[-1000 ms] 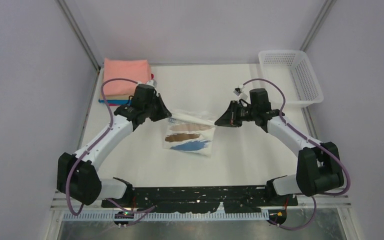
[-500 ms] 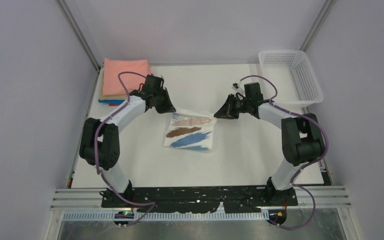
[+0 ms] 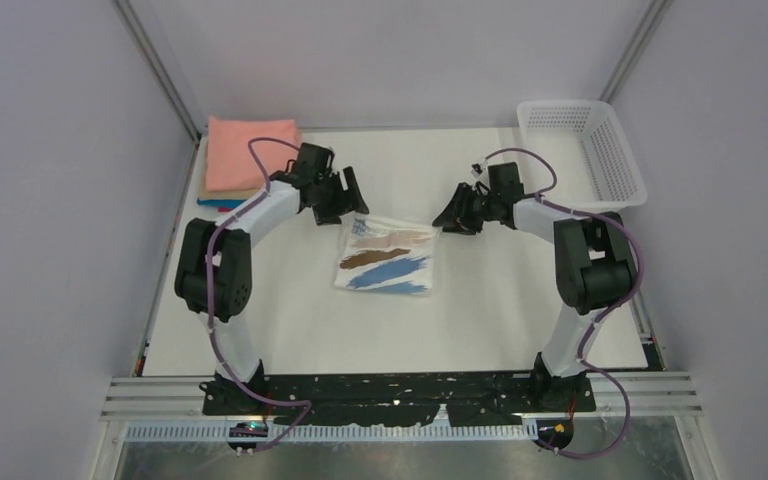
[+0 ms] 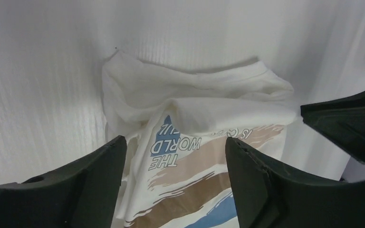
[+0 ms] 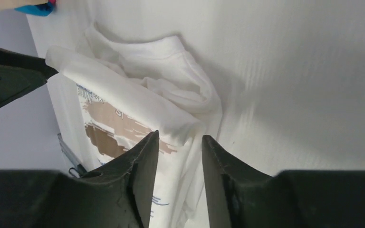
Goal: Fold and stack the t-shirts
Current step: Fold the long partially folded tshirt into a neat square, then smooth out wrinkles on the folded tshirt
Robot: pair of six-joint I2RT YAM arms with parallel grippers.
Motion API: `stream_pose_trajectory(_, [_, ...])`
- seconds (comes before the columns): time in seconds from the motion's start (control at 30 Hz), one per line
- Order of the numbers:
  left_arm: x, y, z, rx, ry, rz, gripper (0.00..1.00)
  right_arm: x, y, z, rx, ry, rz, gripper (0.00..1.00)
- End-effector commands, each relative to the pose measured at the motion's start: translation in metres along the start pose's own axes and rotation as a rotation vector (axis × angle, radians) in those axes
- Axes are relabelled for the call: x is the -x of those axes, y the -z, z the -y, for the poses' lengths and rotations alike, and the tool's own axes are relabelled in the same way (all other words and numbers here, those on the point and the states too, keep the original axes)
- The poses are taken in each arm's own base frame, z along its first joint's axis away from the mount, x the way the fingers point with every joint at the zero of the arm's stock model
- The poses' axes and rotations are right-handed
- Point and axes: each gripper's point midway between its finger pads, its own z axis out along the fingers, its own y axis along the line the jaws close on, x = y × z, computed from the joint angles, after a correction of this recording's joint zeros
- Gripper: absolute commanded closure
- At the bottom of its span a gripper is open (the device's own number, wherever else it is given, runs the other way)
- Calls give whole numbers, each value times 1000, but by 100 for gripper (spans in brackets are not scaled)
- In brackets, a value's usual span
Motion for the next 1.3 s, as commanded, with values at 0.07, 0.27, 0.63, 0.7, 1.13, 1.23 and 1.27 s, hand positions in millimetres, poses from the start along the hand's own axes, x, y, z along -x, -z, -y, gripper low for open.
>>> stream_pose_trajectory(0.07, [34,38,36,-104,-40,115,6,61,46,-6,-249,114,256,17])
stream_pose_trajectory(0.27, [-11,66,51,-206,-72,106,0,10,69,-76,-68,220,249,5])
stream_pose_trajectory(0.63, [-71,16,49,-294,2,-54,0,-96,13,-128,347,155,139,5])
stream_pose_trajectory(0.7, [-76,4,35,-243,19,-63,0,-103,2,-110,303,98,125,5])
stream_pose_trajectory(1.13, [-101,-8,-14,-109,52,-110,0,-117,-3,-13,21,52,136,5])
stream_pose_trajectory(1.23, [-86,8,-6,-118,21,-44,0,-110,8,-14,-6,115,138,5])
stream_pose_trajectory(1.27, [-76,14,0,-126,1,-9,0,-104,14,-24,2,156,145,5])
